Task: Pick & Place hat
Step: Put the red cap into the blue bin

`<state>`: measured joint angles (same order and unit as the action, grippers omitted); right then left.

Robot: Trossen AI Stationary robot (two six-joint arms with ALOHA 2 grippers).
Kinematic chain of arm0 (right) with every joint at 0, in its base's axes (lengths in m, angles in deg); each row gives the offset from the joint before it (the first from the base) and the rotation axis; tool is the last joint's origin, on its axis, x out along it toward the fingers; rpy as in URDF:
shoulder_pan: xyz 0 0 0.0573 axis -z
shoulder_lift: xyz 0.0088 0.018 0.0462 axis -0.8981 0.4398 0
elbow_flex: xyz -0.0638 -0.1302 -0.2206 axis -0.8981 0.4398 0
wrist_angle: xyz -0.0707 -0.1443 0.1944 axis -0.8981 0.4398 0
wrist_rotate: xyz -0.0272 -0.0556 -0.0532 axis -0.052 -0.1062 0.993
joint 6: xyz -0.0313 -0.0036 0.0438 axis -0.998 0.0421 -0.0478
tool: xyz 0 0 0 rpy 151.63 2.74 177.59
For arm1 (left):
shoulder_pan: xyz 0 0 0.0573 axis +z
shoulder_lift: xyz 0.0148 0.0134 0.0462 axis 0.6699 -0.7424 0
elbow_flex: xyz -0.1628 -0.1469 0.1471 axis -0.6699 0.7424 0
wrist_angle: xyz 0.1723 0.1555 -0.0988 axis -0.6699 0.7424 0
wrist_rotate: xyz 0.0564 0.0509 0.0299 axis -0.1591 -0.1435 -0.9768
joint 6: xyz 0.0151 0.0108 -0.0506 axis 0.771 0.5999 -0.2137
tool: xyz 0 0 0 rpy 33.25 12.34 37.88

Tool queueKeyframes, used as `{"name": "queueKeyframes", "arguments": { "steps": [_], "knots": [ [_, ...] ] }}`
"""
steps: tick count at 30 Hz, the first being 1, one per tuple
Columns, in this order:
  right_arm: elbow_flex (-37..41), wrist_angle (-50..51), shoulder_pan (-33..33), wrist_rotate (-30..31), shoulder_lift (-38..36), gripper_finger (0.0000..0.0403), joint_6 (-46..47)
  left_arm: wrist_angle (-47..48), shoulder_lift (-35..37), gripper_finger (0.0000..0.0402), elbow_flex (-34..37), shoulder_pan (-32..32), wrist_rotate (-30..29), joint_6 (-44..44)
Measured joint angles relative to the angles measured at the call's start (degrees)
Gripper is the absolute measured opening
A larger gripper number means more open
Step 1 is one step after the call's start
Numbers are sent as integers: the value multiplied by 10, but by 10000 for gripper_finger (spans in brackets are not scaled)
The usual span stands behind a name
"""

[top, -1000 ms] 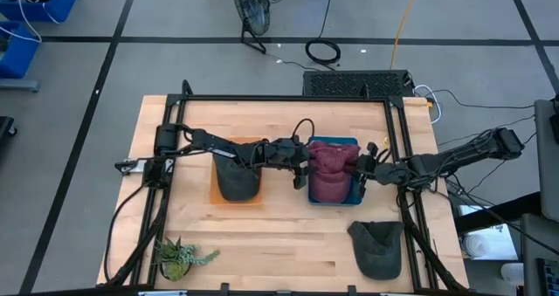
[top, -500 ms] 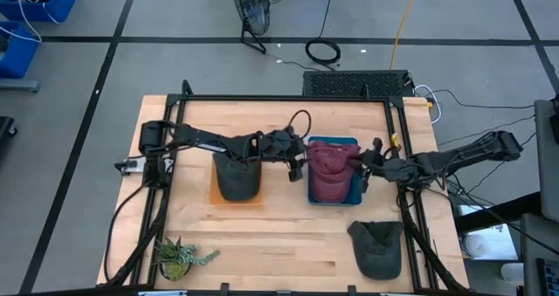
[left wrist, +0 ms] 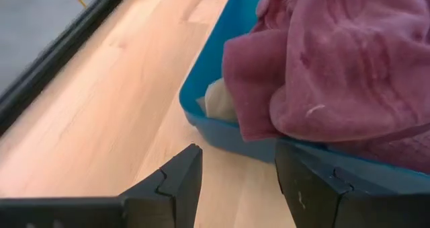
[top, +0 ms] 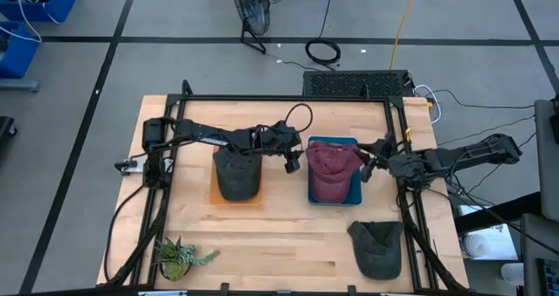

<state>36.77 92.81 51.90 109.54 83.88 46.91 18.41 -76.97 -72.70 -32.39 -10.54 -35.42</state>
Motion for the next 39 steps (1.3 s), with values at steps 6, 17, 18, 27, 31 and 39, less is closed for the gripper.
{"name": "queueKeyframes", "arguments": {
  "steps": [6, 17, 18, 27, 31, 39],
  "knots": [
    [0, 68, 0, -1, -2, 89, 90, -5, 1, 191, 0, 0, 0, 5],
    [-28, 10, 0, -92, -2, 89, -1, 47, 43, 191, 0, 0, 7, 25],
    [-28, 18, -1, -93, -2, 89, 7, 49, 49, 191, 0, -1, 17, 24],
    [-28, 219, 1, -89, -1, 89, 188, 29, 32, 191, 0, -17, 25, 21],
    [-24, 231, 1, -74, -1, 89, 211, -15, 6, 191, 0, -17, 25, 11],
    [-24, 211, 9, -66, -1, 89, 180, -48, -32, 191, 0, -3, 20, 7]
  ]
}}
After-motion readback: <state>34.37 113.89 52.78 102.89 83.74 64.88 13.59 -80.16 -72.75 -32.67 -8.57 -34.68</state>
